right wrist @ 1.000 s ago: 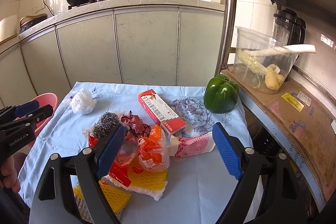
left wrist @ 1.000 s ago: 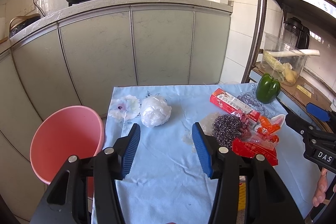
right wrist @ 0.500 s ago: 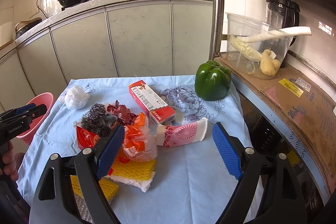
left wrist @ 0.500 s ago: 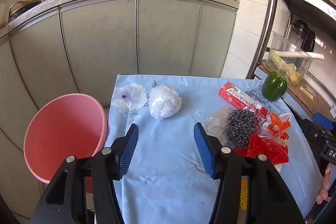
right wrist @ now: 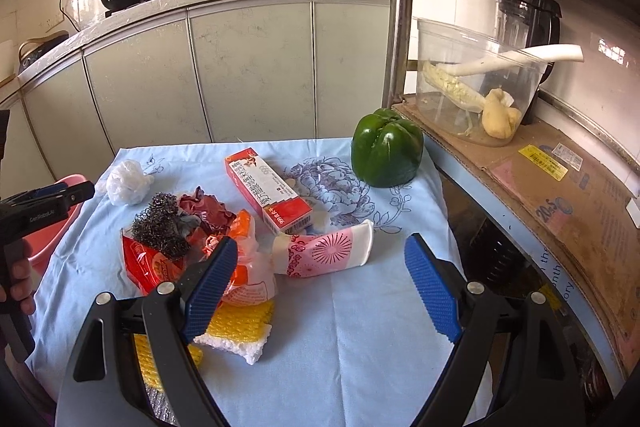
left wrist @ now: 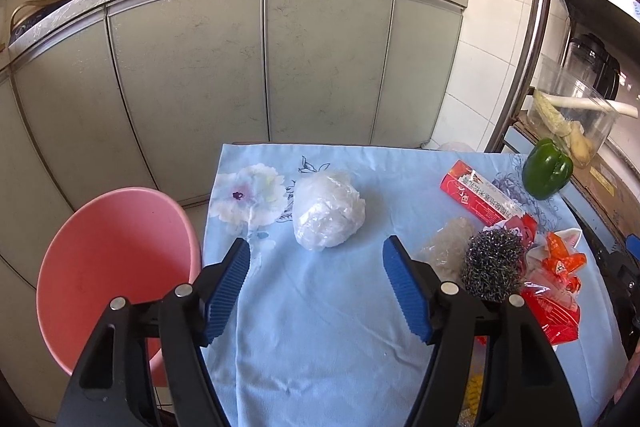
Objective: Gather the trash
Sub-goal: 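Reach the left gripper to the white plastic bag bundle and close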
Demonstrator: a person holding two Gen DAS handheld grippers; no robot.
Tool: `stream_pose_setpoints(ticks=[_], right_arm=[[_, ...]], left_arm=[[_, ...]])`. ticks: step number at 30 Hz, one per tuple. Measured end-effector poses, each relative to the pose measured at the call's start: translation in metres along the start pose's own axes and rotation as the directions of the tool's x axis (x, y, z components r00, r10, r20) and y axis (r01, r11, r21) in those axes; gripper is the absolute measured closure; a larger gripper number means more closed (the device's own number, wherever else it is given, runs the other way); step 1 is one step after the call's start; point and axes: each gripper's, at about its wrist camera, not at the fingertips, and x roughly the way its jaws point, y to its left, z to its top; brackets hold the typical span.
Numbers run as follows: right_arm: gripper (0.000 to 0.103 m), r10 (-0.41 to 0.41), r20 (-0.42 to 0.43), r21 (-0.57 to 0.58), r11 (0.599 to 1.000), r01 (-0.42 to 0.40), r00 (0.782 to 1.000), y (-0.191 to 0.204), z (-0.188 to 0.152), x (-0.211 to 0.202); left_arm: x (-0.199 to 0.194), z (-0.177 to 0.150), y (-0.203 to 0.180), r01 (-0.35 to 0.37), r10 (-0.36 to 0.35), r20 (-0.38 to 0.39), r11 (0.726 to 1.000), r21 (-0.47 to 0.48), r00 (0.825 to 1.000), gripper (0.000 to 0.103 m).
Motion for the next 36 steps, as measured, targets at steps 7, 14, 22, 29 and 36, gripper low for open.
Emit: stream_pose_setpoints(ticks=[7, 14, 22, 29, 36], right_arm=[[0.017, -0.013, -0.004, 0.001, 1.0, 0.013, 1.0, 0.001, 0.002, 0.003], [0.017, -0.022, -0.014, 0.017, 1.0, 0.023, 1.0, -0.001, 0.001, 0.007], [0.017, -0.037, -0.021, 0.02, 0.999, 0.037, 0.999, -0.004, 0.0, 0.012], [0.017, -0.049, -0.027, 0.039, 0.998, 0.05, 0.998, -0.012, -0.002, 0.014], [0.017, -0.018, -0.034, 0.079, 0.997, 0.02, 0.999, -0.02, 0.005, 0.018]], left_arm=[[0.014, 0.008, -0.004, 0.0, 0.0, -0.004, 1.0, 0.017, 1.0, 0.035], [0.025, 0.017, -0.007, -0.002, 0.002, -0.004, 0.999, 0.039, 1.0, 0.035], [0.045, 0.023, -0.006, -0.001, 0.002, -0.016, 0.999, 0.049, 1.0, 0.035], [0.069, 0.017, -0.008, 0.014, -0.011, -0.038, 0.997, 0.08, 0.999, 0.045], [0.07, 0.01, -0.002, 0.058, -0.055, -0.04, 0.996, 0.064, 0.998, 0.076]])
